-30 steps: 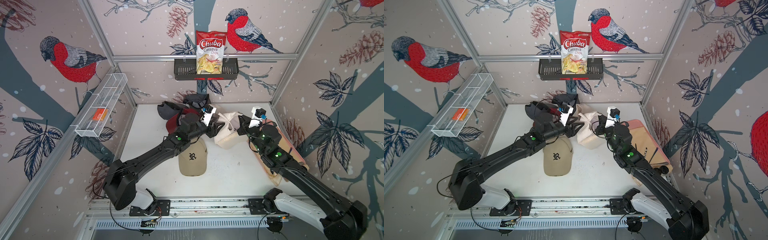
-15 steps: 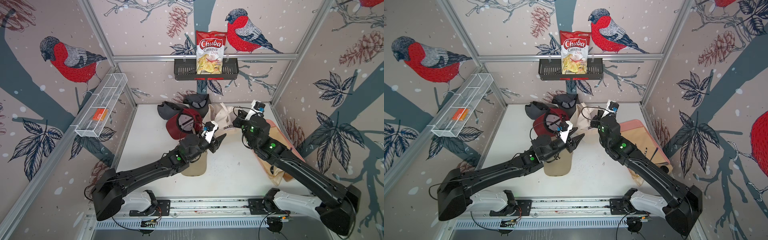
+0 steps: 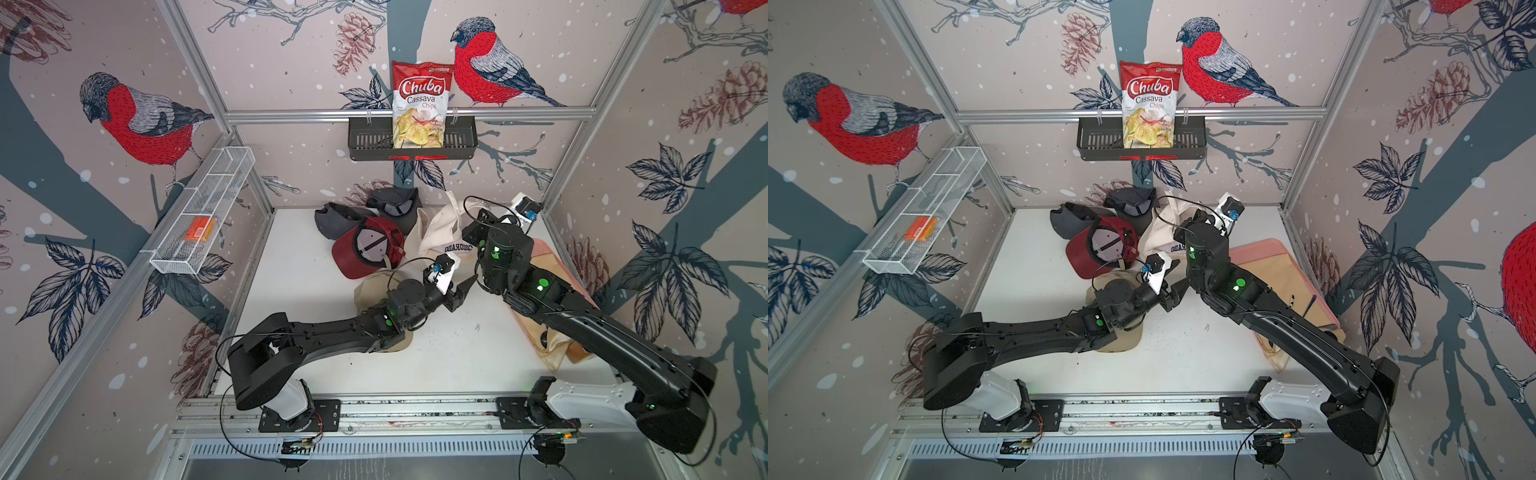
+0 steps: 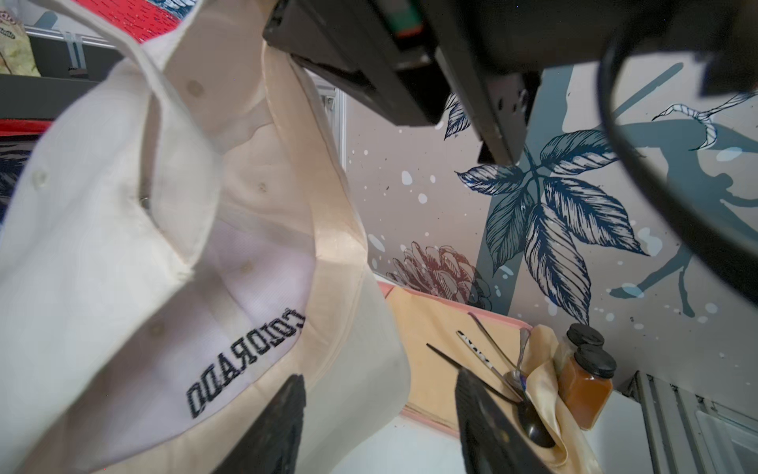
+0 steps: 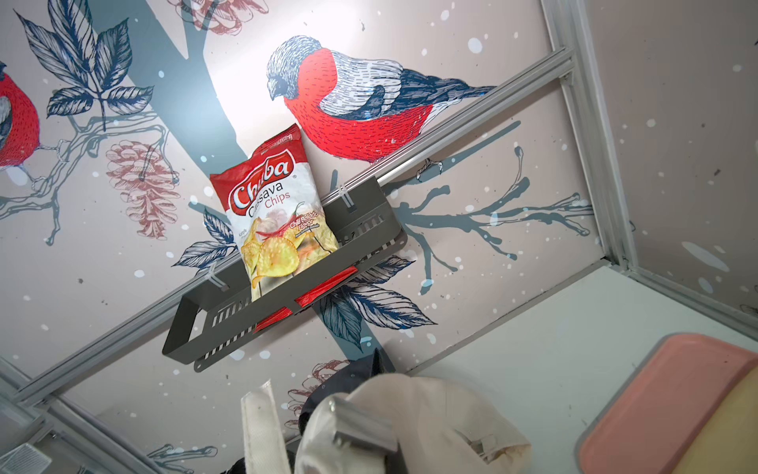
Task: Open the adjustable buckle of the baseball cap
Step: Place the baseball cap at the center of the board.
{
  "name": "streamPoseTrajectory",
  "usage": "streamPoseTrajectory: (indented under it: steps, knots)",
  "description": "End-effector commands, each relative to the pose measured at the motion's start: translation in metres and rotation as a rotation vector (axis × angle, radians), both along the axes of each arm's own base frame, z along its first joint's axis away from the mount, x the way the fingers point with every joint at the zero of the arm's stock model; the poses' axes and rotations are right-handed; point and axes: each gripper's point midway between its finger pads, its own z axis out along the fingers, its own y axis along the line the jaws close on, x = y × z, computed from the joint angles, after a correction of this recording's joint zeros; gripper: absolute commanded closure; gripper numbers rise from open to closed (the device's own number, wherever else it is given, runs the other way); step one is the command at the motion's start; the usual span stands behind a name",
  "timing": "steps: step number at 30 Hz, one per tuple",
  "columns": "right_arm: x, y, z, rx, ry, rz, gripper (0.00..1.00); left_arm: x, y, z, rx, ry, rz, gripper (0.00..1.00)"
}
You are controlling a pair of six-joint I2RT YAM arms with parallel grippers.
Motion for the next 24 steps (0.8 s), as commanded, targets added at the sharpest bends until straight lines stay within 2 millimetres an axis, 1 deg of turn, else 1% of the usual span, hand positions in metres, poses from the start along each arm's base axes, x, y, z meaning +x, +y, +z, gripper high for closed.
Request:
streamPoseTrajectory:
  steps: [1, 4, 7, 8, 11, 14, 17, 19, 20, 21, 22, 24]
  knots:
    - [-0.003, -0.011, 0.001, 0.051, 0.009, -0.083, 1.00, -0.001, -0.006, 0.026, -0.106, -0.076, 0.040, 0.38]
    - [-0.005, -0.009, 0.002, 0.073, 0.011, -0.087, 1.00, 0.002, -0.014, 0.020, -0.116, -0.090, 0.110, 0.36]
    - [-0.008, -0.007, 0.002, 0.088, 0.009, -0.095, 1.00, 0.016, -0.017, 0.009, -0.115, -0.070, 0.234, 0.35]
    - [-0.009, -0.007, 0.002, 0.094, 0.008, -0.097, 1.00, 0.021, -0.018, 0.011, -0.123, -0.065, 0.274, 0.35]
    - [-0.010, -0.006, 0.002, 0.105, 0.009, -0.102, 1.00, 0.030, -0.025, 0.007, -0.131, -0.054, 0.342, 0.34]
    - [-0.013, -0.005, 0.001, 0.110, 0.010, -0.107, 1.00, 0.038, -0.032, 0.003, -0.139, -0.037, 0.379, 0.33]
    - [-0.015, -0.006, -0.001, 0.113, 0.011, -0.114, 1.00, 0.042, -0.038, -0.004, -0.143, -0.014, 0.380, 0.33]
    - [-0.016, -0.006, 0.000, 0.116, 0.009, -0.113, 1.00, 0.043, -0.039, -0.011, -0.128, 0.004, 0.388, 0.40]
    - [-0.016, -0.006, 0.000, 0.119, 0.007, -0.114, 1.00, 0.044, -0.037, -0.014, -0.119, 0.009, 0.399, 0.46]
    - [-0.016, -0.006, 0.000, 0.118, 0.006, -0.111, 1.00, 0.045, -0.035, -0.016, -0.109, 0.011, 0.406, 0.57]
    - [-0.016, -0.005, 0.000, 0.116, 0.003, -0.105, 1.00, 0.044, -0.034, -0.017, -0.101, 0.009, 0.404, 0.66]
    - [-0.015, -0.001, 0.001, 0.097, -0.012, -0.071, 1.00, 0.037, -0.029, -0.015, -0.093, -0.013, 0.379, 0.83]
